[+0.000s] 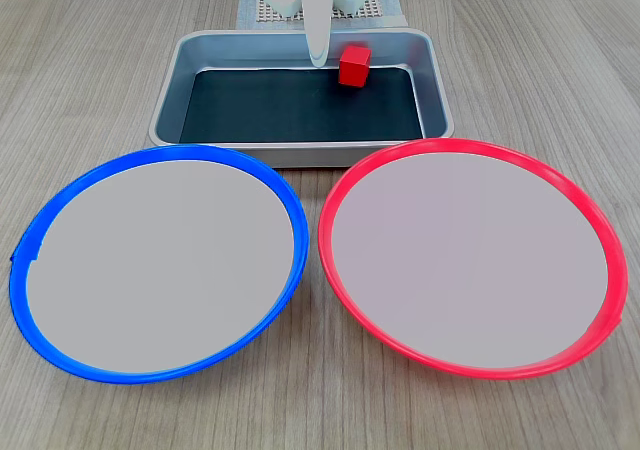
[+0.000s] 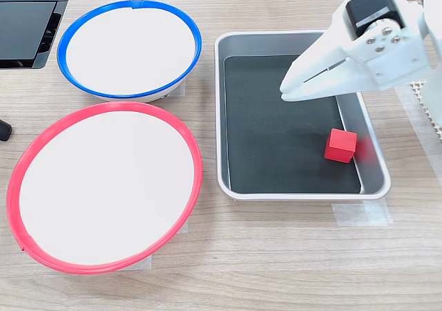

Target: Move a red block from tray to red dish

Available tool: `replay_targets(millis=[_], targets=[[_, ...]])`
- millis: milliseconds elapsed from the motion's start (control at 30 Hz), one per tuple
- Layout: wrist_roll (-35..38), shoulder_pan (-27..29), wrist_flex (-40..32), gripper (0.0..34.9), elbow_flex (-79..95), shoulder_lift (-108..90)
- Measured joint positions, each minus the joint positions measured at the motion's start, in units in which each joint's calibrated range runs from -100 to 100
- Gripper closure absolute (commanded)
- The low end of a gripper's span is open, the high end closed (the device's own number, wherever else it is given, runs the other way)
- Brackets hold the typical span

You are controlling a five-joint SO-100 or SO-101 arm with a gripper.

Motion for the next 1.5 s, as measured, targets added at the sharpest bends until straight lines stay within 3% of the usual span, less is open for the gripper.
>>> replay_targets(millis=[300,400,567,600,767,833,967,1233,1333,1500], targets=[[2.1,-2.48,-0.9,34.9,-0.18,2.13],[7.42,-2.12,0.73,34.9,-4.26,8.61],[20.95,-2.04,11.75,34.7,-20.78,25.92],[23.74,-2.3,14.44,34.0,-24.68,29.75],[30.92,-6.73,29.36,21.3,-41.92,46.89],[31.6,-8.94,31.57,19.1,-44.37,50.64],[31.99,-10.53,31.4,16.0,-45.01,54.9],[33.55,-12.3,26.67,15.7,-44.19,64.28],[34.29,-12.3,23.57,13.9,-43.74,68.37],[35.16,-12.3,22.1,15.4,-43.1,71.7]])
